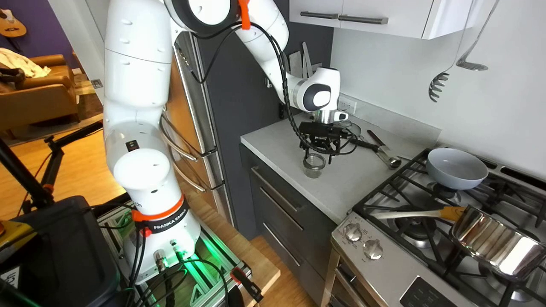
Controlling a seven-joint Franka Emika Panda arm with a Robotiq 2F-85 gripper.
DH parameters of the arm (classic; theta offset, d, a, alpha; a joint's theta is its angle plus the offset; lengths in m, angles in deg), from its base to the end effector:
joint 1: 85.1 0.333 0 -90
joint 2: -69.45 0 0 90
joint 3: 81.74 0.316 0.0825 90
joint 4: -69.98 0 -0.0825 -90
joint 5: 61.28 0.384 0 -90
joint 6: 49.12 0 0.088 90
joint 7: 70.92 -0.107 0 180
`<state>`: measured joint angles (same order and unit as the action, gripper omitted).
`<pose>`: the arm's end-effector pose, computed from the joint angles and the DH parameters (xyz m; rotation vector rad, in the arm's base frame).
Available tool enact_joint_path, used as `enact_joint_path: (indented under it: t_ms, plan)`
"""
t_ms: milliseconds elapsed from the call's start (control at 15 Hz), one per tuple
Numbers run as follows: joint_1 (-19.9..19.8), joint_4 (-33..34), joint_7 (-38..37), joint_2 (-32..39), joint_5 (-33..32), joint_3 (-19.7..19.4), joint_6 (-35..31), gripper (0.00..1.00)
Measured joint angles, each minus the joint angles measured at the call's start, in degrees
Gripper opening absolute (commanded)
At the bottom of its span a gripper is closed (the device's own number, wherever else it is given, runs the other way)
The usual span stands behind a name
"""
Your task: Put the silver ring on the clear bowl
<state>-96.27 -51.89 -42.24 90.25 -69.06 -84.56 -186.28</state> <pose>0.5482 -0.1377 0.2292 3.0221 0.5544 -0.1969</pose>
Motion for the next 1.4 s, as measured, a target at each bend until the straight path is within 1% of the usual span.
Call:
enact_joint_path:
  t_ms: [1400]
  plan:
    - [0.8,-0.2,0.6,1.2,-0.1,0.2,0.0,1.0]
